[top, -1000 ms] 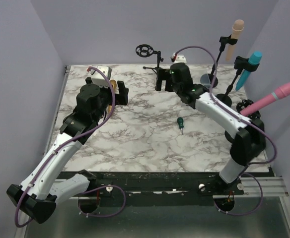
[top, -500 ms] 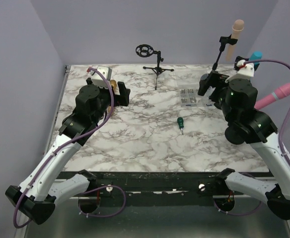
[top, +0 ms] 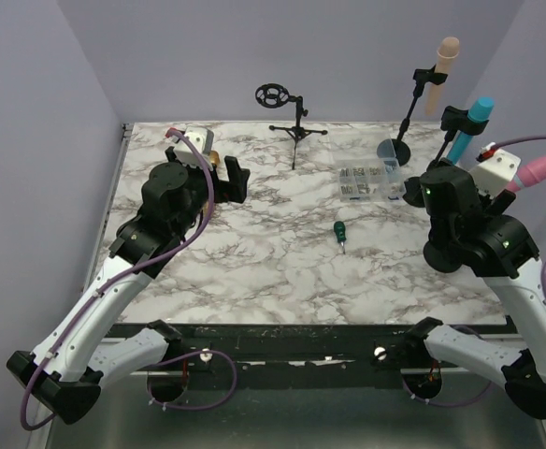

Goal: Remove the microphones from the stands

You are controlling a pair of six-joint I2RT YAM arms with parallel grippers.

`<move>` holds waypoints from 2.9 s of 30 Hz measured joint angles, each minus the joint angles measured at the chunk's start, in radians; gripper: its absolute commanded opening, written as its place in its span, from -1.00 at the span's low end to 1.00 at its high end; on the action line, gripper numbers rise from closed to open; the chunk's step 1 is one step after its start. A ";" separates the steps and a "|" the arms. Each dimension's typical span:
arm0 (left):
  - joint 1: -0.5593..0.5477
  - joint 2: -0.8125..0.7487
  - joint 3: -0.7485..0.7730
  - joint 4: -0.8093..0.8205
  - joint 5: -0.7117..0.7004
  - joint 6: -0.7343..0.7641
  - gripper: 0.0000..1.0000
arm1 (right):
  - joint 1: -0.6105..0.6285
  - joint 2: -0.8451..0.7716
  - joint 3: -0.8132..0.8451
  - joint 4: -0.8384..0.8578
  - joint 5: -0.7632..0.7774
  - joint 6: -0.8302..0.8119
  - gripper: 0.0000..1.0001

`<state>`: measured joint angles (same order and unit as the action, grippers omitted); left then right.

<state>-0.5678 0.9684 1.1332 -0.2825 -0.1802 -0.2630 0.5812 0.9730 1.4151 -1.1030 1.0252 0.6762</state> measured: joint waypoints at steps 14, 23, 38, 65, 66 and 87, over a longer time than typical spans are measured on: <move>-0.016 -0.003 0.000 -0.001 -0.002 0.002 0.96 | -0.276 0.134 0.048 0.052 0.073 -0.066 0.78; -0.017 -0.018 0.000 -0.002 -0.001 0.001 0.97 | -0.552 0.118 -0.012 0.204 -0.087 -0.195 0.76; -0.017 -0.018 0.000 -0.003 -0.002 0.001 0.97 | -0.570 0.143 -0.106 0.384 -0.142 -0.179 0.28; -0.017 -0.005 0.000 -0.004 -0.001 0.001 0.97 | -0.570 0.040 -0.075 0.610 -0.161 -0.358 -0.58; -0.017 -0.004 0.000 -0.004 -0.001 0.001 0.97 | -0.570 0.030 -0.070 0.627 -0.178 -0.365 -0.63; -0.017 -0.004 0.002 -0.004 -0.007 0.005 0.97 | -0.570 0.138 0.122 0.820 -1.058 -0.271 -0.88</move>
<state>-0.5850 0.9642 1.1351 -0.2867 -0.1871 -0.2581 0.0113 1.1110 1.5368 -0.2829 -0.0330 0.4049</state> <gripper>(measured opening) 0.979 0.426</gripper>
